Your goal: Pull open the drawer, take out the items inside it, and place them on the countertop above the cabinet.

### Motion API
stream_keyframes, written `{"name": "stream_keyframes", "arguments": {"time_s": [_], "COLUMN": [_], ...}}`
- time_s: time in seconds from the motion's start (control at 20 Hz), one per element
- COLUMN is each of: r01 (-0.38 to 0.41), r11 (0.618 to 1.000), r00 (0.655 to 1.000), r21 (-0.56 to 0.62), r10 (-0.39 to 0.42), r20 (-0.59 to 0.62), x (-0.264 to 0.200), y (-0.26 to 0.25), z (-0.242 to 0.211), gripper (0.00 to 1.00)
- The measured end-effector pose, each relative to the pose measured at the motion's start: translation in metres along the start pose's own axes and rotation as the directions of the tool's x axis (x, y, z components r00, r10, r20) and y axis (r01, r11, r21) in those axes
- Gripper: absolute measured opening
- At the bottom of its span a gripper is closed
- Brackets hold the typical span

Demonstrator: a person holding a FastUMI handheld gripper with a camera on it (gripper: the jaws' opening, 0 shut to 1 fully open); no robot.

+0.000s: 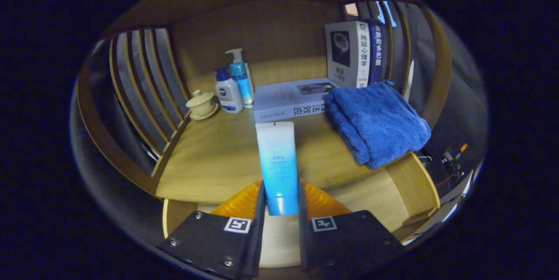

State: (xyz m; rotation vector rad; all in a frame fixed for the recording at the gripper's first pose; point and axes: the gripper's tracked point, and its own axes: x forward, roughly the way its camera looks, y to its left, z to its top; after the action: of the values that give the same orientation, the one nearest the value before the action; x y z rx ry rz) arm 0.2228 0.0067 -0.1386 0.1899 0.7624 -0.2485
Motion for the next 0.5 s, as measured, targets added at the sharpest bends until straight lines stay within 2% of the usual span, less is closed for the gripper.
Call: {"name": "stream_keyframes", "arguments": {"time_s": [0.3, 0.5], "r01": [-0.020, -0.024], "r11": [1.000, 1.000], "r00": [0.998, 0.998], "r21": [-0.001, 0.015], "r10": [0.020, 0.025], "r20": [-0.064, -0.055], "x": [0.026, 0.034], "y": [0.015, 0.016], "z": [-0.013, -0.006], "gripper": [0.36, 0.36]}}
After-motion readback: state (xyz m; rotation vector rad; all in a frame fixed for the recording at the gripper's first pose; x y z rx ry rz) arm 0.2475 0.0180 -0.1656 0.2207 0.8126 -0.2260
